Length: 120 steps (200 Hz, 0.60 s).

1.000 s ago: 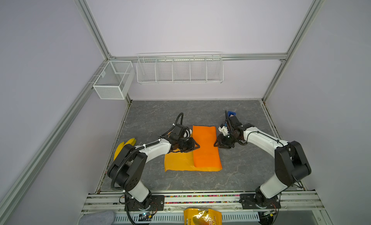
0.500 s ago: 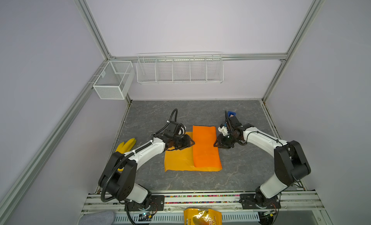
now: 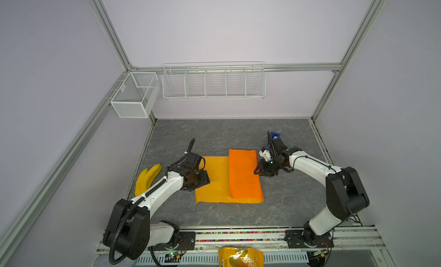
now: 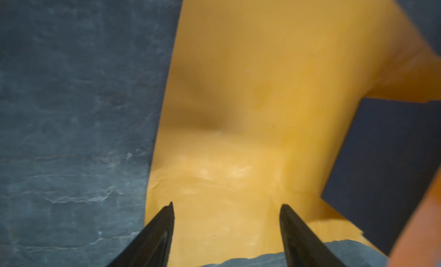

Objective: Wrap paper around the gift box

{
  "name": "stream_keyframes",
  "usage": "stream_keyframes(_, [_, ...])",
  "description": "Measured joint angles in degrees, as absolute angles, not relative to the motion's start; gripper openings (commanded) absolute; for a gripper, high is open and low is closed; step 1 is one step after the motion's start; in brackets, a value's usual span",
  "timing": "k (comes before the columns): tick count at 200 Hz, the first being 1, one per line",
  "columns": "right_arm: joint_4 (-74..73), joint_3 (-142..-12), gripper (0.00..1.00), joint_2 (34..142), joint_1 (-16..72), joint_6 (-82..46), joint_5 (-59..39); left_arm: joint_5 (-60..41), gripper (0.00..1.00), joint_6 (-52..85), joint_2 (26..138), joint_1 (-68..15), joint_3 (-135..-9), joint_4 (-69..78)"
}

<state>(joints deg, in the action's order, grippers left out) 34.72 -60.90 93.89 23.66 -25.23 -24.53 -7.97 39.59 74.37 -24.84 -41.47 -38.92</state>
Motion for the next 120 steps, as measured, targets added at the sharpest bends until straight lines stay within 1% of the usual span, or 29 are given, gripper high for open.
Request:
stream_keyframes(33, [34.72, -60.90, 0.38, 93.89, 23.66, -25.23, -24.58, -7.42, 0.72, 41.74, 73.95, -24.75, -36.12, -39.24])
stream_keyframes(63, [34.70, -60.90, 0.38, 93.89, 23.66, -25.23, -24.67, -9.41, 0.69, 42.19, 72.47, -24.27, -34.35, -36.51])
stream_keyframes(87, [34.68, -60.88, 0.38, 93.89, 23.64, -25.23, -24.69, -14.33, 0.70, 41.82, 70.43, -22.81, -32.56, -32.12])
stream_keyframes(120, [34.63, -60.84, 0.38, 93.89, 23.64, -25.23, -24.75, -20.99, 0.74, 40.25, 68.31, -18.92, -31.81, -26.00])
